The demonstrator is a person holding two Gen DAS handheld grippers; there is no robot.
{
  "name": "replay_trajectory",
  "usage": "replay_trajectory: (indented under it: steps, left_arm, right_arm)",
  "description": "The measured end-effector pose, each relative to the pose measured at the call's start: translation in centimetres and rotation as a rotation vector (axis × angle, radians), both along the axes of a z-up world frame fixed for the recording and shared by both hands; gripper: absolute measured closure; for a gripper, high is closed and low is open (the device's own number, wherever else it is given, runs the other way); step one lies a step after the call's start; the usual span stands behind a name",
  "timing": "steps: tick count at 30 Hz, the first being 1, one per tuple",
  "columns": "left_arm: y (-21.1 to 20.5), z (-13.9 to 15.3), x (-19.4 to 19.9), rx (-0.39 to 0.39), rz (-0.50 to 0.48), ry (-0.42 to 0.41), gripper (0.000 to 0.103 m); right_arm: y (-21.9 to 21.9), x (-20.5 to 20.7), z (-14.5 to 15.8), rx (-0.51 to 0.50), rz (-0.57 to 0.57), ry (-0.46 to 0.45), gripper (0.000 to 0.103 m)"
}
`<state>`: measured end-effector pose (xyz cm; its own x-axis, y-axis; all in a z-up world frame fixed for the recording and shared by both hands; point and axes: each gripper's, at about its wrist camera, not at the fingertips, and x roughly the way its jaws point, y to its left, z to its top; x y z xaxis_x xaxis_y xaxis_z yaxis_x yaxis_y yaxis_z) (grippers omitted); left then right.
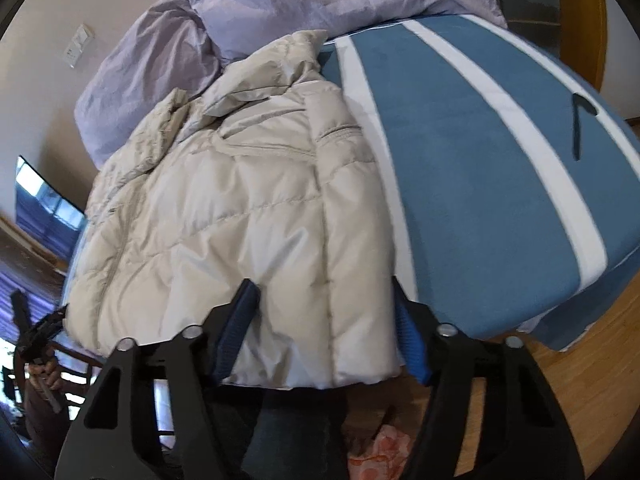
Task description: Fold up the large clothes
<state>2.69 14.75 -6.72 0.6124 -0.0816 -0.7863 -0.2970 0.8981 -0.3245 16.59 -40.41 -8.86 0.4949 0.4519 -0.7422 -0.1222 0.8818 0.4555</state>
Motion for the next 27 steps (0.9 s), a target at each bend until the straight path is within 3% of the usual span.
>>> replay_trajectory:
  steps: [7,9,12,15,20,27]
  left_arm:
    - [-0.3,-0.1,-1.2,-0.040,0.011,-0.015,0.057]
    - [-0.5,-0.1,-1.4,-0.045,0.013,-0.015,0.059]
    - [-0.7,-0.1,-1.5,-0.048,0.016,-0.018,0.066]
    - [-0.8,0.3,-1.5,-0.043,0.020,-0.028,0.081]
    - [-1.1,1.7,-1.4,-0.015,0.028,-0.056,0.090]
    - [-0.8,4.9,-0.9,0.002,0.042,-0.125,0.091]
  right_arm:
    - [-0.5,-0.3,-0.6,0.100,0.009,-0.001,0.057]
    - [-0.8,-0.2,-0.9,0.139,0.004,0.007,0.067]
    - [-0.9,-0.1,-1.0,0.163,0.000,0.008,0.079]
    - [-0.7,-0.2,-0.5,0.155,-0.005,-0.010,0.086]
    - [-0.6,-0.2,1.0,0.138,-0.016,-0.063,0.089]
    - [0.3,0.5,4.2,0.100,-0.027,-0.154,0.089]
